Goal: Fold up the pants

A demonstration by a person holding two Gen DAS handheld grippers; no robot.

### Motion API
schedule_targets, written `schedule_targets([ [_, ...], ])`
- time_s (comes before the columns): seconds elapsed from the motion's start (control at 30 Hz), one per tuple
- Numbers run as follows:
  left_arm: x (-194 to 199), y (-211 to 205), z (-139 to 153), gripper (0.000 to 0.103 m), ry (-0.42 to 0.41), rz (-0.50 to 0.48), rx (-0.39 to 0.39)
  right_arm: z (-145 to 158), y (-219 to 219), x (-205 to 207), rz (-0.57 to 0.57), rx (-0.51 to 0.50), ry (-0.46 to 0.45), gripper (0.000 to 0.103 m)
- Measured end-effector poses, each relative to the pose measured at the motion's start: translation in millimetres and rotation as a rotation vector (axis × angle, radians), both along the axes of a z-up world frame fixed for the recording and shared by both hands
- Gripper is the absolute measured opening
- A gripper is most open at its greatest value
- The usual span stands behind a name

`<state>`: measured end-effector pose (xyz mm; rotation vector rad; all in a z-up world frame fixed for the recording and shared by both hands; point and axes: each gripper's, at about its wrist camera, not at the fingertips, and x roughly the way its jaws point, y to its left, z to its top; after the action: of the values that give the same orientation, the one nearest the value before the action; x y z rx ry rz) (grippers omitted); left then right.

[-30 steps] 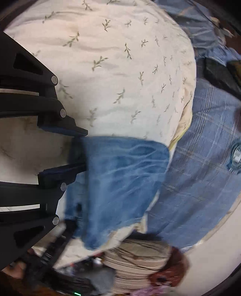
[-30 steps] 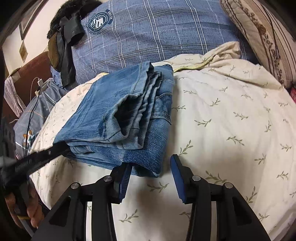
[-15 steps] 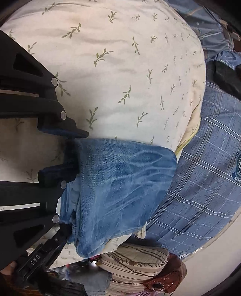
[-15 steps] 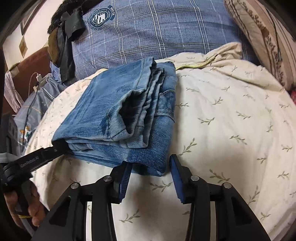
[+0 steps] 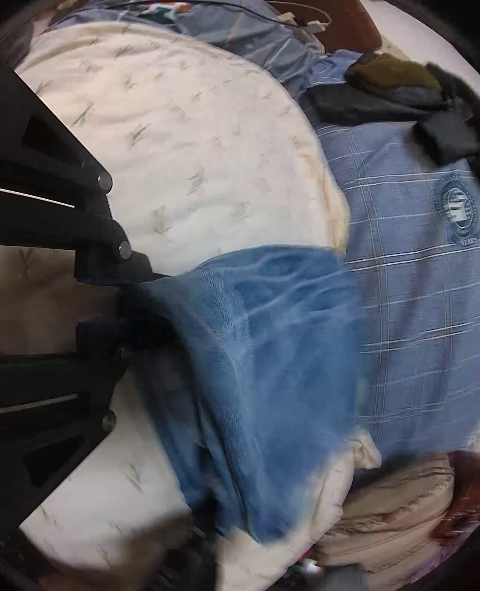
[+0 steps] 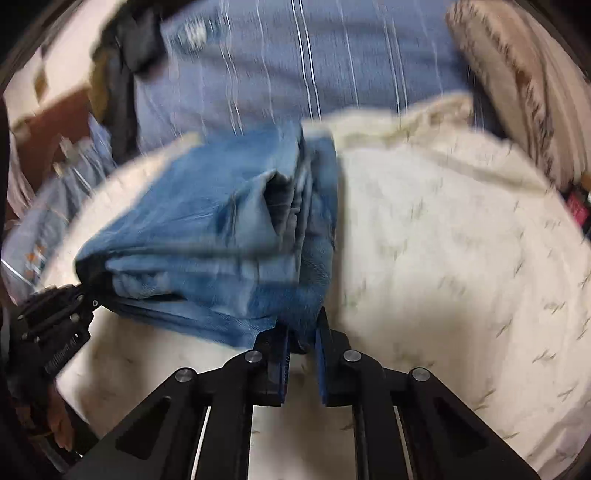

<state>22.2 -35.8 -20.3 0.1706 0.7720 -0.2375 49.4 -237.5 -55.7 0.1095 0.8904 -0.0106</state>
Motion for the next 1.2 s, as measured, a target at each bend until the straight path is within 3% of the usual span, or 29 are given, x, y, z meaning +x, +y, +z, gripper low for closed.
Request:
schedule_targets([
  [0.2, 4, 22, 14, 0.018, 0.053, 0.006, -0.144, 0, -13, -3, -0.019, 0.081, 0.004, 0.014],
  [0.33, -1, 29, 13, 0.019, 0.066, 0.011, -0.175, 6, -15, -13, -0.030, 0.112, -0.028, 0.033],
  [0.37, -1, 30, 13, 0.019, 0.063, 0.015, -0.185, 8, -14, -9, -0.023, 0.107, -0.033, 0.038],
  [0.5, 7, 35, 11, 0.023, 0.075, 0.044, -0.204, 7, -8, -7, -0.030, 0.042, -0.025, 0.038],
  [0.57, 4, 32, 12, 0.012, 0.073, 0.048, -0.181, 5, -8, -6, -0.039, 0.000, 0.002, 0.024],
  [0.67, 3, 15, 7, 0.013, 0.032, 0.036, -0.060, 1, -5, -5, -0.037, -0.027, 0.020, 0.022],
  [0.73, 1, 9, 7, 0.013, 0.015, 0.037, -0.034, 3, -1, -6, -0.026, -0.055, 0.007, 0.020],
  [0.87, -1, 24, 19, 0.018, 0.053, 0.045, -0.135, 5, -17, -12, -0.026, 0.085, 0.002, 0.026],
  [0.9, -4, 29, 23, 0.021, 0.052, 0.045, -0.157, 8, -20, -15, -0.026, 0.123, -0.010, 0.029],
  [0.93, -8, 32, 27, 0.028, 0.041, 0.052, -0.161, 11, -21, -17, -0.024, 0.141, -0.020, 0.039],
  [0.97, -13, 34, 30, 0.036, 0.021, 0.066, -0.158, 14, -21, -19, -0.024, 0.137, -0.024, 0.044],
  [1.03, -18, 35, 31, 0.040, -0.007, 0.074, -0.149, 18, -18, -21, -0.015, 0.109, -0.031, 0.045],
  [1.2, -23, 26, 25, 0.040, -0.009, 0.060, -0.113, 31, -1, -32, 0.041, 0.064, -0.070, 0.045],
])
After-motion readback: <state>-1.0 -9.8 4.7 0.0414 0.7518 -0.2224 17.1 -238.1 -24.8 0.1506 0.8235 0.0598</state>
